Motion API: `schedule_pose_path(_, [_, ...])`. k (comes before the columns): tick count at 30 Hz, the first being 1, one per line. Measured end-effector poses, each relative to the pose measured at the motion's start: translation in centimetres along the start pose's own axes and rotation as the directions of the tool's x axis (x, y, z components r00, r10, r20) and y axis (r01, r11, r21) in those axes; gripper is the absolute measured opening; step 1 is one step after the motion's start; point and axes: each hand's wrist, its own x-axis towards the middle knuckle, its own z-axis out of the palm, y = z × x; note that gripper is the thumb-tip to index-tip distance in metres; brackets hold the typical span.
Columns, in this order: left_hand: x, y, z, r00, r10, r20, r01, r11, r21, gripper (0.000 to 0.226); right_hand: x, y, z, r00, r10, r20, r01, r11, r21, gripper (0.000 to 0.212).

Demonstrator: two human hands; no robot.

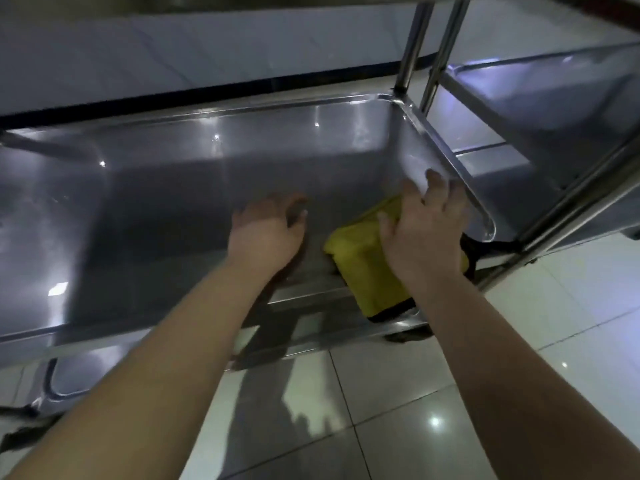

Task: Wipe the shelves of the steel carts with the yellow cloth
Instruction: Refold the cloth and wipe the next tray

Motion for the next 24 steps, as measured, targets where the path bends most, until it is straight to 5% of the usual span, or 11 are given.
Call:
schedule_pose_path(4, [1.1, -3.6, -1.5, 0.980, -0.139, 0.146, 0.131, 0.990, 0.061, 0.036, -1.7, -0.3, 1.6, 0.934, -0.011, 0.356, 0.038, 0.997, -0.068, 0.085])
schedule_pose_path(7, [1.5, -6.3, -1.9, 0.983, -0.160, 0.086, 0.157, 0.987, 0.037, 0.033, 2.6, 4.1, 1.4, 0.919, 0.008, 0.394, 0.027, 0.996, -0.082, 0.077])
schedule_pose_path(13, [2.5, -11.2, -0.7, 0.975, -0.115, 0.189, 0.088, 0.986, 0.145, 0.049, 7.1, 7.0, 2.1, 0.900, 0.172, 0.400, -0.119, 0.981, -0.155, 0.073])
schedule_pose_path(16, [2.4, -11.4, -0.6, 0.981, -0.090, 0.174, 0.063, 0.986, 0.156, 0.050, 6.2, 1.3, 2.9, 0.913, 0.061, 0.403, -0.018, 0.994, -0.111, 0.071])
schedule_pose_path(21, [2.1, -11.0, -0.9, 0.981, -0.101, 0.166, 0.077, 0.987, 0.144, 0.049, 1.5, -11.4, 3.8, 0.860, -0.330, 0.389, 0.340, 0.939, 0.045, 0.074])
schedule_pose_path(24, [2.2, -10.9, -0.8, 0.977, -0.099, 0.189, 0.068, 0.985, 0.160, 0.049, 0.7, -15.0, 3.8, 0.838, -0.307, 0.451, 0.345, 0.939, -0.001, 0.075])
